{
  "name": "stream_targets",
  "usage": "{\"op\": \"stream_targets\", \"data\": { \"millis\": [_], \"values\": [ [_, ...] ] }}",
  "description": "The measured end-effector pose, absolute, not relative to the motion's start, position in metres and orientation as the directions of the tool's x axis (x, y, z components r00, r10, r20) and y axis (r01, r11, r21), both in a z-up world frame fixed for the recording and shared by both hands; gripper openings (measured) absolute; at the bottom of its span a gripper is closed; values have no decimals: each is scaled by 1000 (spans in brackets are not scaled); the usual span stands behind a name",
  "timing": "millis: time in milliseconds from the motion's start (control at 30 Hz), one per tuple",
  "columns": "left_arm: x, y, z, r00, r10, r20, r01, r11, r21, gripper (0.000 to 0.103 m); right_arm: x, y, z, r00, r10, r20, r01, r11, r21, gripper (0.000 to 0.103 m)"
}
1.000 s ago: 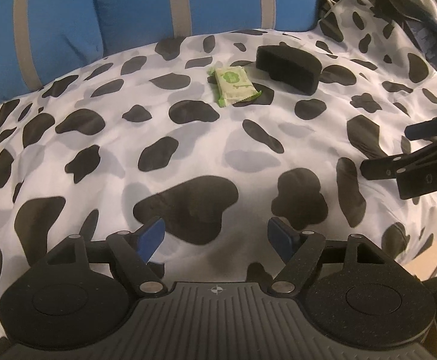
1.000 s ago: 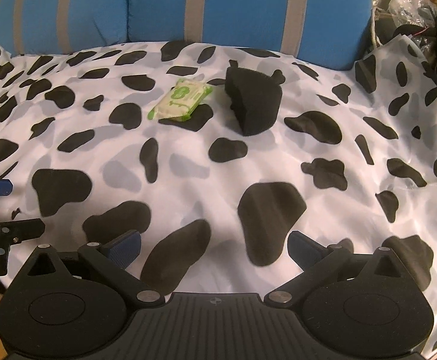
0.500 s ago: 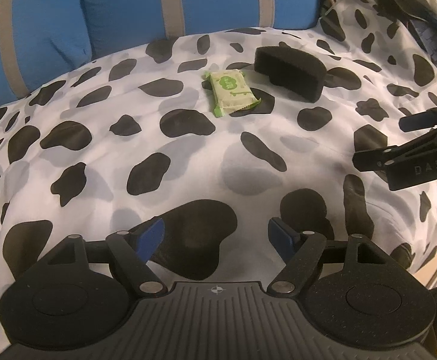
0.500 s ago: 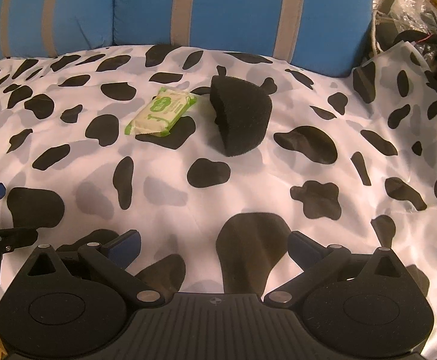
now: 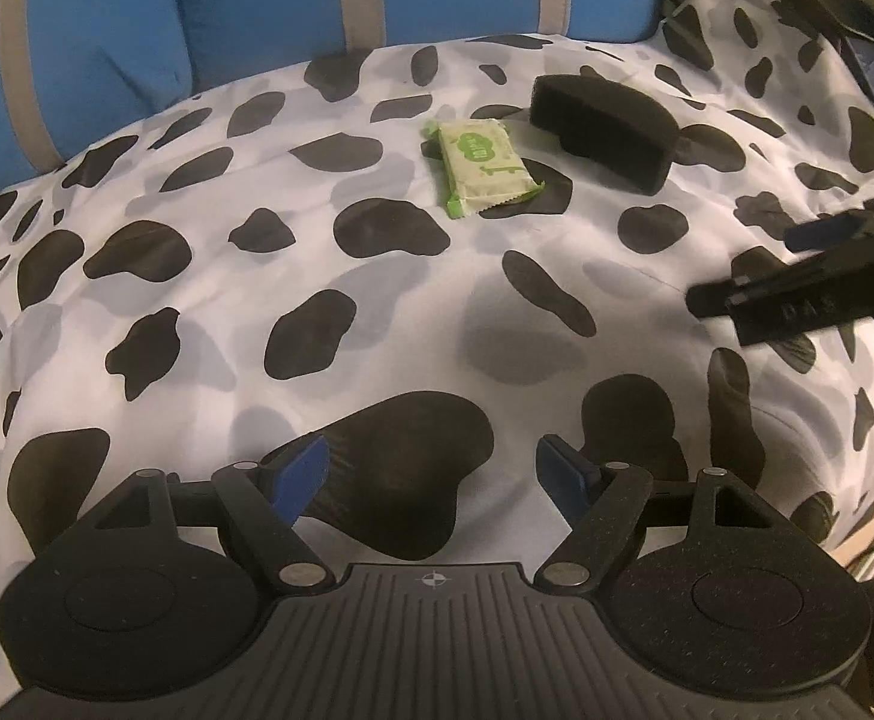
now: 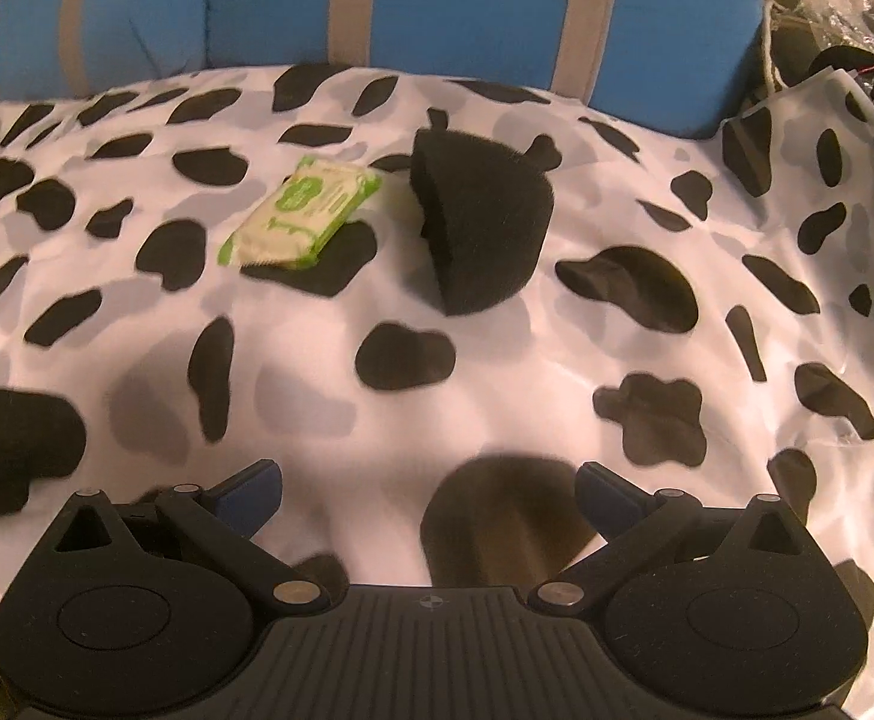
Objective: Organize soft objects
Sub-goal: 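Move both tools back over the bed toward the sponge and wipes, then grasp the black foam sponge with the right tool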
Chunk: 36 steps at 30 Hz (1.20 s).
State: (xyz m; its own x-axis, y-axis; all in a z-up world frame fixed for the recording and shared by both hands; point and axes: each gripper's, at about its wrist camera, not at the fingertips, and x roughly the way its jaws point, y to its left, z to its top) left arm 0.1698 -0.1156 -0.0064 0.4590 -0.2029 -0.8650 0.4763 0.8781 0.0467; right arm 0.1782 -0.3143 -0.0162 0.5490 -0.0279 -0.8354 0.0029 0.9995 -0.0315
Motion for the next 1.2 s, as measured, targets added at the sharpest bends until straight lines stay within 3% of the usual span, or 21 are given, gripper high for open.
{"op": "stream_targets", "data": {
  "millis": [967, 1200],
  "values": [
    [172, -83, -2, 442, -196, -876, 455, 890, 30, 76, 276, -336, -34, 685, -119, -719, 143, 989, -28, 102],
    [173, -77, -2, 440, -191, -877, 448, 894, 30, 76, 290, -343, -35, 695, -118, -709, 163, 987, -3, 86]
  ]
}}
